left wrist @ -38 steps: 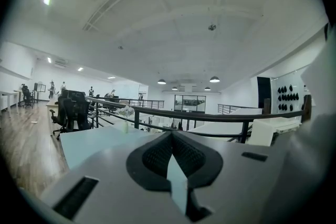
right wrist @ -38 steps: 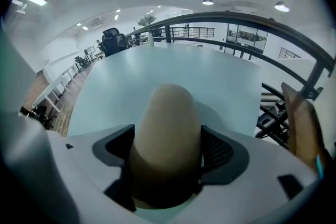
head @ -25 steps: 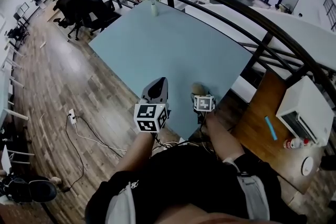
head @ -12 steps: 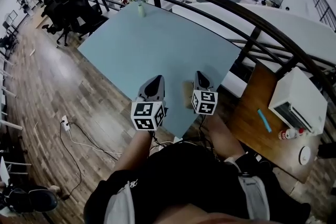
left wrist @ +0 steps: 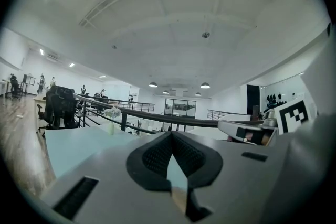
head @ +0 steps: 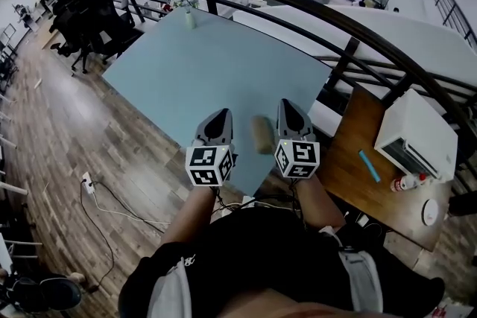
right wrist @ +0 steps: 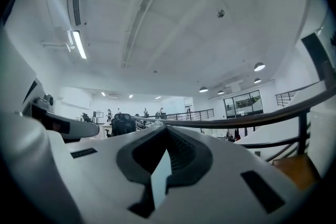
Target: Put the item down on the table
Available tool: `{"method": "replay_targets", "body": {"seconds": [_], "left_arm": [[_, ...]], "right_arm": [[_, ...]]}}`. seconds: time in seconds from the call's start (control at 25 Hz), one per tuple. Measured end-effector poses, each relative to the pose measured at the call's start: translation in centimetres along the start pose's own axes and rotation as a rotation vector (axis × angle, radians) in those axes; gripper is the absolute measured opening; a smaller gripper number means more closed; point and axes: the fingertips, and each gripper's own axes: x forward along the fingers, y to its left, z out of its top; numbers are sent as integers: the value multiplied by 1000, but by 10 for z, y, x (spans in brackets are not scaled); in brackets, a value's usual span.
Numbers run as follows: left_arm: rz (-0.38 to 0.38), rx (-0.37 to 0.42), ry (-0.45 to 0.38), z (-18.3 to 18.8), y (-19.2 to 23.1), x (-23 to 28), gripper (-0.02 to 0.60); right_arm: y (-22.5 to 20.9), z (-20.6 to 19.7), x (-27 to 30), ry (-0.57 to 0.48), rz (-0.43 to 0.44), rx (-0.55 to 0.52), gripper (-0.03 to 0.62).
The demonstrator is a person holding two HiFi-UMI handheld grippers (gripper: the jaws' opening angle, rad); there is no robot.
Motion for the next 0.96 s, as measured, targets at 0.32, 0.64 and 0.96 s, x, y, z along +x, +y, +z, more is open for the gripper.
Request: {"method": "replay_targets", "body": {"seconds": [0.32,0.64,0.96], "left_arm": [[-27,4,-10,2,-11,2,14],[-38,9,-1,2,-14,-3,14],[-57,17,0,3,-23,2,14]], "right_arm": [[-3,11,-11,-32,-7,13,0],[0,10,-18,-26,-8,17,0],[-7,5,-18,-21,-13,29,0]]}}
